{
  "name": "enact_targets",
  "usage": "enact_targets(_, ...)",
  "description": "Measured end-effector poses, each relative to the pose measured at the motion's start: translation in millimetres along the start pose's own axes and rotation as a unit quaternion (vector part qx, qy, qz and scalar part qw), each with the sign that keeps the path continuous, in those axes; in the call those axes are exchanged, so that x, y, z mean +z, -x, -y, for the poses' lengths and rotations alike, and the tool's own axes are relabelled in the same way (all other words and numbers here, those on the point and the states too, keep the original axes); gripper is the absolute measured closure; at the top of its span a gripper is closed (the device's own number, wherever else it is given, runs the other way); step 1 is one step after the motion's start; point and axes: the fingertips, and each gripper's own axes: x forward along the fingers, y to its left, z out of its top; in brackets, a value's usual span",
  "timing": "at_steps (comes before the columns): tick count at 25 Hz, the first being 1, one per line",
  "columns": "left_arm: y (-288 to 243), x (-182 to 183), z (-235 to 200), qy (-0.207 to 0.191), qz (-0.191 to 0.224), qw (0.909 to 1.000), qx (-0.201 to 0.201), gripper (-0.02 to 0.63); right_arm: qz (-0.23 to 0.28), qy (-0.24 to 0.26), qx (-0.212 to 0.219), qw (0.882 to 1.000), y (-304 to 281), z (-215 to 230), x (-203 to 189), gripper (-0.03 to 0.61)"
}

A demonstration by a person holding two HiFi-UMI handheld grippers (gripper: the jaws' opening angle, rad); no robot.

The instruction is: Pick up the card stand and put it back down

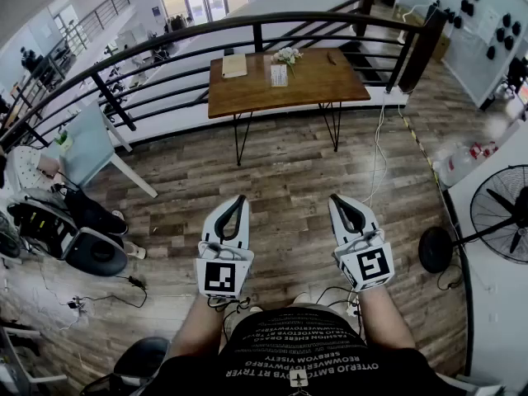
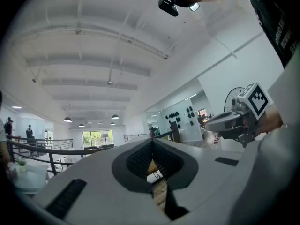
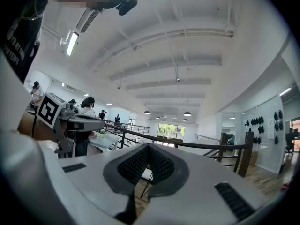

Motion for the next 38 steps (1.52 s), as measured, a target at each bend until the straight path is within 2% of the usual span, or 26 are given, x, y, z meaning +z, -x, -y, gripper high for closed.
enact_targets(3, -3.9, -10.4, 3.1, -0.003, -0.011, 0.9998, 0.015, 0.591, 0.002, -0.001, 0.008, 1.0, 0.4, 4.5, -7.1, 0.568)
enact_targets(7, -14.2, -28.0, 6.3, 0.007, -0.002, 0.9996, 0.026, 0.591, 0.007, -0.019, 0.019, 1.0, -1.2, 14.7, -13.9, 0.568)
enact_targets(12, -23.6, -60.5, 11.4, 0.021, 0.037, 0.9976, 0.054, 0.591, -0.002, -0.033, 0.027, 0.999, -3.4, 29.8, -29.4, 0.566)
enact_targets(16, -31.5, -56.2, 21.5, 0.041, 0.06, 0.9955, 0.061, 0.591, -0.014, -0.041, 0.039, 0.998, -2.8, 38.3, -44.6, 0.567)
enact_targets(18, -39.8, -50.6, 29.7, 0.043, 0.04, 0.9972, 0.046, 0.591, -0.016, -0.04, 0.045, 0.998, -2.3, 41.1, -49.2, 0.568)
enact_targets(21, -52.2, -46.7, 43.6, 0.037, -0.016, 0.999, 0.021, 0.591, -0.016, -0.038, 0.049, 0.998, 0.1, 49.6, -49.9, 0.566)
enact_targets(23, -53.4, -43.6, 45.7, 0.032, -0.035, 0.9985, 0.026, 0.591, -0.014, -0.033, 0.051, 0.998, 1.7, 54.6, -49.3, 0.567)
enact_targets(31, -48.8, -29.0, 39.9, 0.012, -0.032, 0.9983, 0.047, 0.591, -0.007, -0.023, 0.064, 0.998, -7.2, 61.2, -49.1, 0.566)
enact_targets(38, -53.5, -54.6, 29.1, 0.011, -0.066, 0.9971, 0.035, 0.59, -0.015, -0.036, 0.062, 0.997, -25.6, 61.5, -63.3, 0.557)
